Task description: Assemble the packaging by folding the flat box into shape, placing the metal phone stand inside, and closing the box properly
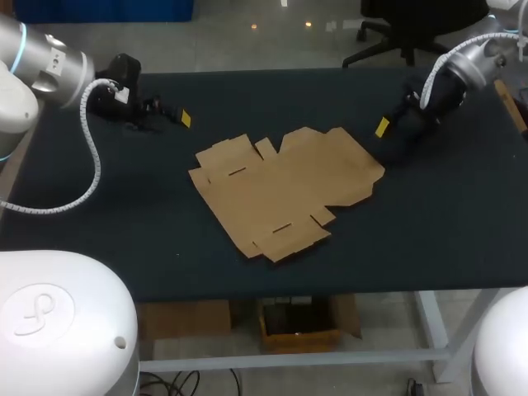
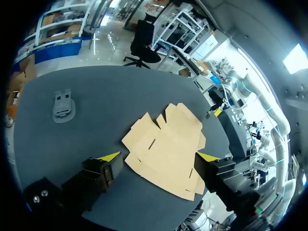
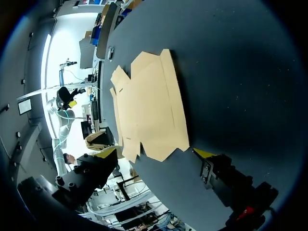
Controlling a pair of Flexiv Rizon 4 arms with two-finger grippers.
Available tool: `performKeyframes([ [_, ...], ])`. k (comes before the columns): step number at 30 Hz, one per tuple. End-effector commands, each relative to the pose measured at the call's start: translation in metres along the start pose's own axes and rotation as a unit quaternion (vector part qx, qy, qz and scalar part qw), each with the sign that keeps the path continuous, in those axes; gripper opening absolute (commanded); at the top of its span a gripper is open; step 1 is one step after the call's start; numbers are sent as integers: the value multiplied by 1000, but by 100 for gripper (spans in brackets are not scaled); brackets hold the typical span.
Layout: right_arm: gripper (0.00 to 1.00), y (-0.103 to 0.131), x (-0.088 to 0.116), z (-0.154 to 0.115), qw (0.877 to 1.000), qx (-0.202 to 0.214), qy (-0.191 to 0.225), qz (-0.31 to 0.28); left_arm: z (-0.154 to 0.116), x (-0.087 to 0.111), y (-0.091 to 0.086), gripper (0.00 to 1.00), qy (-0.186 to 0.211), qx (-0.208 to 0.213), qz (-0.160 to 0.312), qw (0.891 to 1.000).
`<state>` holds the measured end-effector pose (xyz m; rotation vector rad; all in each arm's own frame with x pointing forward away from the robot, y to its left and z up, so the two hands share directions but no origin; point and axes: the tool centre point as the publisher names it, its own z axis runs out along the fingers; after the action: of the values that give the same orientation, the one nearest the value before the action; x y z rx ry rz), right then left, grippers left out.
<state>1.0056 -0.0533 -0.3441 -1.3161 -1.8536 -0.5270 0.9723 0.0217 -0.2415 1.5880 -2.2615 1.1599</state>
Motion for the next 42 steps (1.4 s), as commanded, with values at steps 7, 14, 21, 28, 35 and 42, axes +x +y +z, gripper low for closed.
performKeyframes([
  [7,100,-25,15,-5,978,-201,-52,30,-2,-2,-6,100,11,-15,38,999],
  [14,100,-29,19,-6,974,-216,-63,38,0,-6,-18,100,31,-75,84,993],
  [21,100,-29,19,-6,974,-216,-63,38,-1,-6,-21,100,17,-86,84,993],
  [28,100,-24,21,-7,974,-217,-56,36,5,-9,-28,100,35,-89,95,991],
  [35,100,-16,29,-4,967,-243,-26,75,14,-24,-45,100,36,-113,104,988],
  [42,100,-24,34,10,963,-249,-6,105,27,-43,-55,100,50,-135,106,984],
])
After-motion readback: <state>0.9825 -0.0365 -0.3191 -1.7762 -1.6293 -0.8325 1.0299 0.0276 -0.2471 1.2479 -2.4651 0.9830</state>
